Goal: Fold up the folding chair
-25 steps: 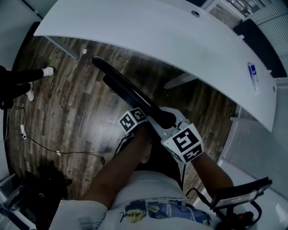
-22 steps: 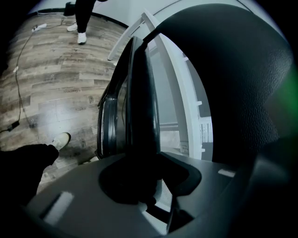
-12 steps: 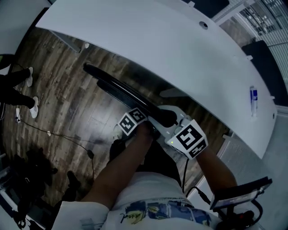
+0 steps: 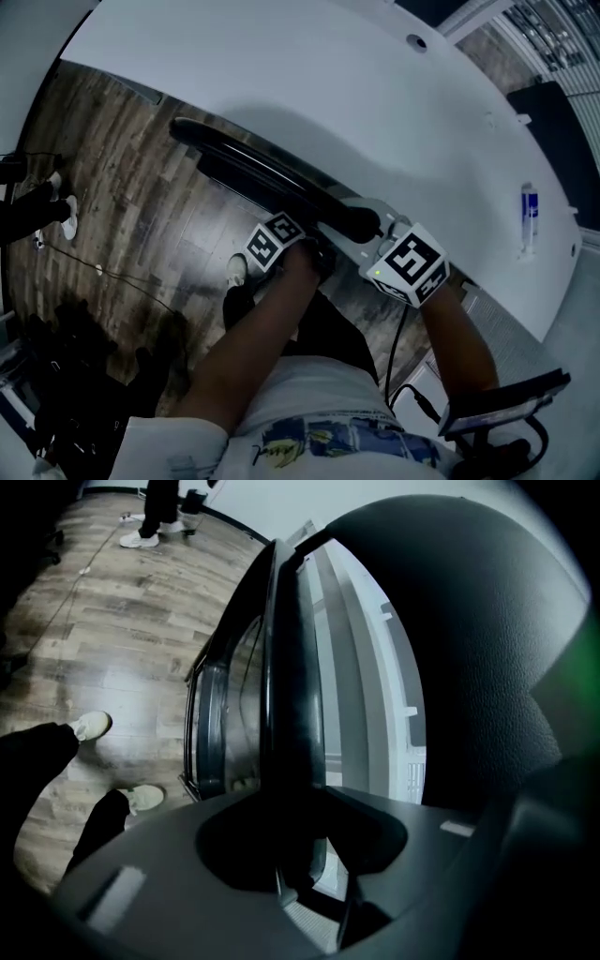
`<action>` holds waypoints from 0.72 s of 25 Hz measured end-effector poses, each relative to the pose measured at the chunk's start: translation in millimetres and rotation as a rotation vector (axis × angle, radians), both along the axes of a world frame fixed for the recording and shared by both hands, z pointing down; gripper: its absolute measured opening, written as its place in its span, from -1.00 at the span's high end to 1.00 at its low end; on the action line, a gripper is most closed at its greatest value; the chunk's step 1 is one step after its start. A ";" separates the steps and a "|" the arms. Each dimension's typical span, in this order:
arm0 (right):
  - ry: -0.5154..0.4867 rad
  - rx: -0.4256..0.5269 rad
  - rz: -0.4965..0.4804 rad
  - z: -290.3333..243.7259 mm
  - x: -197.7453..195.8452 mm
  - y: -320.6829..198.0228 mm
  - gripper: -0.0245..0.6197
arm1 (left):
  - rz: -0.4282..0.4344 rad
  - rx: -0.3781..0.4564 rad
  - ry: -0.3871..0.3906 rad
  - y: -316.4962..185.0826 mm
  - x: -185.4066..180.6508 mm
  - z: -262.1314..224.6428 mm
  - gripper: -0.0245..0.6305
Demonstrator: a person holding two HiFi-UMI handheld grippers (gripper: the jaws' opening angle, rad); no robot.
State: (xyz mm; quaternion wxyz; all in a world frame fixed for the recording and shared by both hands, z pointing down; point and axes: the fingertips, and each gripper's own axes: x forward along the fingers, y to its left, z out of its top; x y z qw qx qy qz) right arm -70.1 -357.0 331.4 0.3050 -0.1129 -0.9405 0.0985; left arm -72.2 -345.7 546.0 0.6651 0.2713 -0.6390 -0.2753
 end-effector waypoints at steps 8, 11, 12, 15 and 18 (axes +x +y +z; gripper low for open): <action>0.000 -0.019 0.008 0.6 -12.6 -16.4 0.66 | 0.072 0.064 -0.037 -7.9 -10.0 -3.1 0.42; 0.003 -0.018 0.011 -0.3 -14.5 -20.6 0.66 | 0.116 0.093 -0.065 -9.5 -12.6 -8.3 0.41; 0.003 -0.016 0.012 -0.7 -15.3 -22.1 0.66 | 0.127 0.104 -0.075 -10.2 -14.3 -10.6 0.41; 0.003 -0.011 0.018 -1.1 -17.7 -27.7 0.67 | 0.149 0.133 -0.104 -10.5 -23.3 -16.0 0.41; 0.005 -0.008 0.020 -0.5 -21.7 -33.2 0.67 | 0.177 0.152 -0.120 -8.0 -32.2 -18.7 0.41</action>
